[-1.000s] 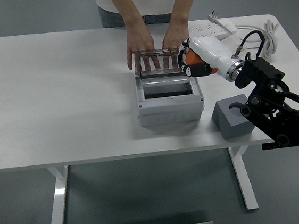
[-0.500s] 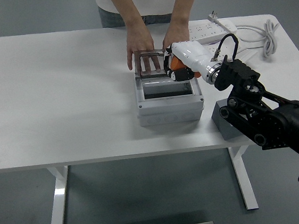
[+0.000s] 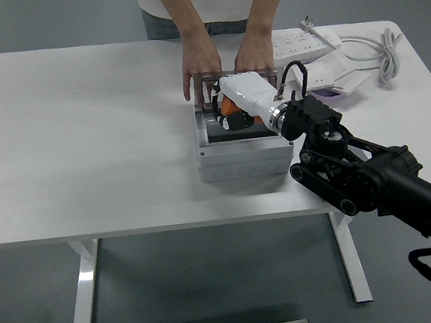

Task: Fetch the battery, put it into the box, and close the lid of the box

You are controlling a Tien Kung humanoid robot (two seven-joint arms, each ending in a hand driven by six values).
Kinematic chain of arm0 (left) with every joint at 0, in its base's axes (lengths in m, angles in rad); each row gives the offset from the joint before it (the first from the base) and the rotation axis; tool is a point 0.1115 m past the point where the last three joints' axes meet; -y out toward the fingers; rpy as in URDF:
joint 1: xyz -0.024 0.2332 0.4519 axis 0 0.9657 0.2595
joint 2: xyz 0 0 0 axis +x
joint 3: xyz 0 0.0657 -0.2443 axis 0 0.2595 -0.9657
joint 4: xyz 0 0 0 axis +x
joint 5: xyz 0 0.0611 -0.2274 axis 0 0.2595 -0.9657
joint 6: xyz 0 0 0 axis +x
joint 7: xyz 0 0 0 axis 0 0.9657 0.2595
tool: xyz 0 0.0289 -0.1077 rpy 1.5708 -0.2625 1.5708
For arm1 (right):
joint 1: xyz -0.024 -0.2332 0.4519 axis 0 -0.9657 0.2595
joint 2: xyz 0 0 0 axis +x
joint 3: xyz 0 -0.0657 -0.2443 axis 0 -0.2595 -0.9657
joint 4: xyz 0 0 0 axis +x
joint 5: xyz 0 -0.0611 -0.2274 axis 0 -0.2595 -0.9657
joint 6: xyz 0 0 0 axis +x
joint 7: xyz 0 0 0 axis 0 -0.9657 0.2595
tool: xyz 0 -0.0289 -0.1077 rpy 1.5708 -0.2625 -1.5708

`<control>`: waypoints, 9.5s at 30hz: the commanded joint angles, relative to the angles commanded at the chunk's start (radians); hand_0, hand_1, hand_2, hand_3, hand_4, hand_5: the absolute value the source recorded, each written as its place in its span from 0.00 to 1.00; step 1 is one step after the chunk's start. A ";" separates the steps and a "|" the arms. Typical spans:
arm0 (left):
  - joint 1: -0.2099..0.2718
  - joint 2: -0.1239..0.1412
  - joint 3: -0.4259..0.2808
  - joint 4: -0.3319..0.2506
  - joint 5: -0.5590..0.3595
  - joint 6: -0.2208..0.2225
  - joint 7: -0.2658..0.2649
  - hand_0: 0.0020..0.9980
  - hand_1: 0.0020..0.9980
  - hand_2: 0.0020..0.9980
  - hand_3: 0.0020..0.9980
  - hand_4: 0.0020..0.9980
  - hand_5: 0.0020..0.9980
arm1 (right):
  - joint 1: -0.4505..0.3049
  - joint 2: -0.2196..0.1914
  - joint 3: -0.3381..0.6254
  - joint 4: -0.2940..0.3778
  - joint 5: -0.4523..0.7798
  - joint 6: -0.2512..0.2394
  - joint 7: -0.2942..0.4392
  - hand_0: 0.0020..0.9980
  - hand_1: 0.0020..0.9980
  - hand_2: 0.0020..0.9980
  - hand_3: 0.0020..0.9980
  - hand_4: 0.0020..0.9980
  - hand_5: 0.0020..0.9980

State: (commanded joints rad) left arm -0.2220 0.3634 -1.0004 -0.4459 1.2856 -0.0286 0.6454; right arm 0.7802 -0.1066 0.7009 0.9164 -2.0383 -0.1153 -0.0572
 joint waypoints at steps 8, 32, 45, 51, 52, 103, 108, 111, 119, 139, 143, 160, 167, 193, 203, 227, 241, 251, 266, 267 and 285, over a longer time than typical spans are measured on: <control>-0.006 0.002 -0.009 0.000 0.017 -0.006 0.000 0.63 0.70 0.57 0.54 0.50 0.00 | 0.009 0.012 -0.045 -0.040 0.013 -0.031 0.016 0.17 0.21 0.27 0.30 0.29 0.00; -0.003 0.003 -0.018 -0.002 0.029 -0.004 0.000 0.63 0.70 0.57 0.54 0.50 0.00 | -0.005 0.027 -0.026 -0.082 0.104 -0.081 0.088 0.18 0.23 0.29 0.30 0.33 0.00; -0.008 0.004 -0.014 -0.001 0.025 0.000 0.000 0.63 0.70 0.57 0.54 0.50 0.00 | 0.002 0.019 -0.059 -0.077 0.067 -0.048 0.080 0.29 0.36 0.44 0.46 0.65 0.06; -0.009 0.004 -0.014 -0.001 0.026 0.001 0.000 0.63 0.70 0.57 0.54 0.50 0.00 | 0.008 0.013 -0.064 -0.083 0.075 -0.030 0.079 0.27 0.34 0.42 0.43 0.68 0.11; -0.009 0.004 -0.014 -0.001 0.026 0.001 0.000 0.63 0.70 0.57 0.54 0.50 0.00 | 0.009 0.013 -0.064 -0.084 0.077 -0.029 0.079 0.27 0.34 0.42 0.43 0.68 0.11; 0.020 0.001 0.004 -0.005 -0.011 0.018 0.000 0.63 0.70 0.57 0.54 0.50 0.00 | -0.051 -0.090 0.013 0.026 0.380 -0.045 0.048 0.20 0.30 0.38 0.42 0.70 0.39; 0.028 0.001 0.006 -0.006 -0.018 0.022 0.000 0.63 0.70 0.57 0.54 0.50 0.00 | -0.064 -0.106 0.022 0.067 0.393 -0.037 0.024 0.15 0.25 0.31 0.33 0.60 0.25; 0.033 0.000 0.008 -0.007 -0.024 0.024 0.000 0.63 0.70 0.57 0.54 0.50 0.00 | -0.075 -0.120 0.041 0.097 0.400 -0.021 0.004 0.13 0.23 0.29 0.30 0.54 0.21; 0.041 0.000 0.015 -0.007 -0.039 0.030 0.000 0.63 0.70 0.57 0.54 0.50 0.00 | -0.085 -0.172 0.145 0.192 0.392 0.009 -0.044 0.08 0.21 0.26 0.27 0.48 0.20; 0.017 -0.002 -0.004 -0.010 -0.008 0.011 0.000 0.63 0.70 0.57 0.54 0.50 0.00 | 0.031 -0.111 0.208 0.072 0.337 -0.047 0.058 0.11 0.23 0.27 0.29 0.55 0.19; 0.010 -0.002 -0.008 -0.011 0.000 0.008 0.000 0.63 0.70 0.57 0.54 0.50 0.00 | 0.043 -0.092 0.193 0.038 0.308 -0.065 0.066 0.25 0.31 0.40 0.43 0.68 0.50; -0.005 0.000 -0.020 -0.011 0.025 -0.002 0.000 0.63 0.70 0.57 0.54 0.50 0.00 | 0.065 -0.047 0.124 -0.078 0.303 -0.098 0.088 0.68 0.59 0.63 0.60 1.00 0.98; -0.013 0.001 -0.021 -0.010 0.030 -0.006 0.000 0.63 0.70 0.57 0.54 0.50 0.00 | 0.068 -0.033 0.107 -0.112 0.310 -0.108 0.104 0.70 0.61 0.63 0.61 1.00 1.00; -0.005 0.004 -0.017 -0.008 0.028 -0.004 0.000 0.63 0.70 0.57 0.54 0.50 0.00 | 0.044 -0.038 0.026 -0.144 0.357 -0.119 0.110 0.72 0.61 0.64 0.62 1.00 0.97; 0.009 0.004 -0.004 -0.007 0.007 0.007 0.000 0.63 0.70 0.57 0.54 0.50 0.00 | 0.028 -0.093 -0.046 -0.040 0.364 -0.117 0.083 0.68 0.60 0.64 0.62 1.00 0.97; 0.020 0.000 0.020 -0.007 -0.030 0.017 0.000 0.63 0.70 0.57 0.54 0.50 0.00 | 0.001 -0.148 -0.102 0.076 0.360 -0.102 0.051 0.36 0.42 0.55 0.59 1.00 0.96; 0.019 -0.002 0.024 -0.007 -0.036 0.016 0.000 0.63 0.70 0.57 0.54 0.50 0.00 | -0.017 -0.153 -0.113 0.086 0.358 -0.094 0.046 0.33 0.41 0.53 0.57 0.98 0.96; 0.020 -0.005 0.021 -0.007 -0.031 0.013 0.000 0.63 0.70 0.57 0.54 0.50 0.00 | -0.037 -0.170 -0.033 0.091 0.377 -0.083 0.059 0.32 0.40 0.52 0.57 0.97 0.95; 0.043 -0.016 0.027 -0.005 -0.049 0.023 0.000 0.63 0.70 0.57 0.54 0.50 0.00 | -0.260 -0.246 0.327 0.190 0.712 -0.005 0.320 0.33 0.40 0.50 0.56 0.96 0.91; 0.046 -0.017 0.028 -0.005 -0.051 0.024 0.000 0.63 0.70 0.57 0.54 0.50 0.00 | -0.280 -0.244 0.354 0.202 0.738 0.001 0.334 0.30 0.37 0.46 0.53 0.91 0.67; 0.088 -0.014 0.049 0.000 -0.090 0.052 -0.013 0.63 0.70 0.57 0.54 0.50 0.00 | -0.586 -0.220 0.823 0.391 1.149 0.115 0.339 0.63 0.61 0.62 0.63 0.85 0.45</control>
State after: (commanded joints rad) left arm -0.1345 0.3498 -0.9511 -0.4457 1.1958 0.0237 0.6324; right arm 0.1937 -0.3270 1.5244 1.3076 -0.8894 0.0001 0.2816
